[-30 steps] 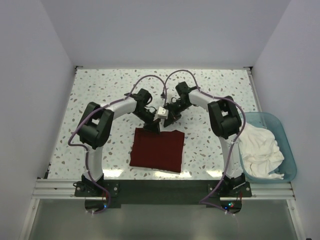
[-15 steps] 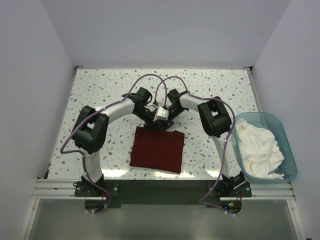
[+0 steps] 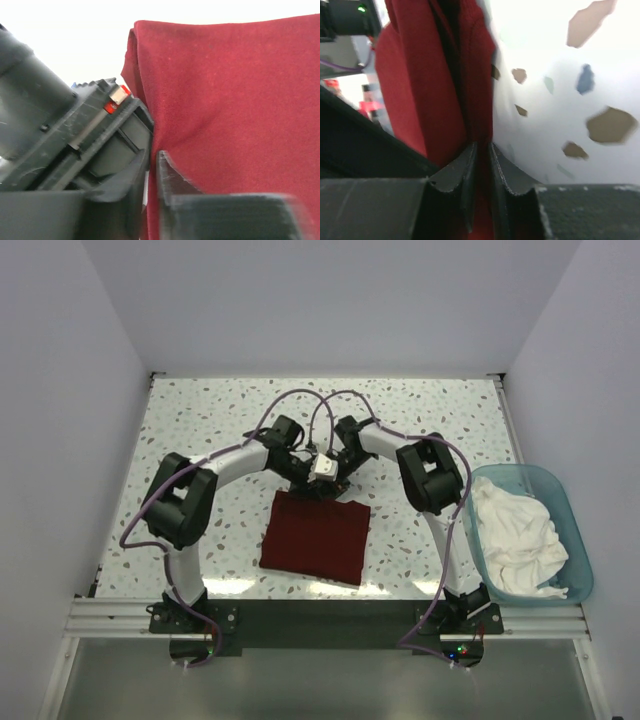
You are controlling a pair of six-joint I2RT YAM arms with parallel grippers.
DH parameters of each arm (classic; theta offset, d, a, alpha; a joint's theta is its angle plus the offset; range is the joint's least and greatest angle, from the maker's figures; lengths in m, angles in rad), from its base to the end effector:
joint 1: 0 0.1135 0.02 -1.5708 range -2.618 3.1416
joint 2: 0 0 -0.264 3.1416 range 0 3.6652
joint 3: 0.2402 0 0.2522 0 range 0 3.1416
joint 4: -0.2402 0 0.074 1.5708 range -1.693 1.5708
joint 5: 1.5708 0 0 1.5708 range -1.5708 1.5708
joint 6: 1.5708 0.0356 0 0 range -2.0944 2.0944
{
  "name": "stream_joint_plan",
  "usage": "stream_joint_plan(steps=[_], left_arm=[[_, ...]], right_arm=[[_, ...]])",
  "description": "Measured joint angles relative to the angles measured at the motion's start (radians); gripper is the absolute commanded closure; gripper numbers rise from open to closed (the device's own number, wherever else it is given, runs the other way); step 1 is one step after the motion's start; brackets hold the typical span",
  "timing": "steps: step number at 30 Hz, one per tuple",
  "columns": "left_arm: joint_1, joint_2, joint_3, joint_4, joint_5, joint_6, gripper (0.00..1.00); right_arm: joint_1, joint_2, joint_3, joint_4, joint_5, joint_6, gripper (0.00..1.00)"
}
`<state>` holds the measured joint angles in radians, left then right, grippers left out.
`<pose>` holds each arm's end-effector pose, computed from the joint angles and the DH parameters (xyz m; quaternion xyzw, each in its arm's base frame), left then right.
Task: Fold and stack the t-shirts
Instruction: Fold the tshirt
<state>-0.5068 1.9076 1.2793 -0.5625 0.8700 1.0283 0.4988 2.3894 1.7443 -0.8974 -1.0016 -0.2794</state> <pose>0.3161 -0.2066 0.1772 0.6756 0.5856 -0.3557 0.2722 0.3784 0.2403 0.1014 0.3390 -0.8090 -0.4785 0.0402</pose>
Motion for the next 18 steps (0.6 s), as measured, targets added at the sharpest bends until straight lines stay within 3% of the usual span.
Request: stream_joint_plan(steps=[2, 7, 12, 13, 14, 18], left_arm=[[0.005, 0.0, -0.001, 0.008, -0.007, -0.013, 0.64], [0.059, 0.0, 0.045, -0.004, -0.002, -0.051, 0.6], [0.165, -0.03, 0.126, -0.092, 0.017, -0.087, 0.49], [0.185, -0.04, 0.129, -0.119, 0.017, -0.087, 0.47], [0.205, -0.048, 0.131, -0.151, 0.016, -0.086, 0.4], [0.262, -0.05, 0.13, -0.265, 0.003, -0.085, 0.38]], right_arm=[[-0.005, 0.0, 0.033, -0.038, 0.042, -0.028, 0.76], [-0.024, 0.0, 0.193, -0.12, 0.203, -0.131, 0.71], [-0.047, -0.015, 0.349, -0.174, 0.351, -0.215, 0.56], [-0.051, -0.027, 0.356, -0.184, 0.368, -0.228, 0.55], [-0.056, -0.043, 0.355, -0.202, 0.382, -0.241, 0.55], [-0.071, -0.143, 0.272, -0.267, 0.395, -0.289, 0.55]])
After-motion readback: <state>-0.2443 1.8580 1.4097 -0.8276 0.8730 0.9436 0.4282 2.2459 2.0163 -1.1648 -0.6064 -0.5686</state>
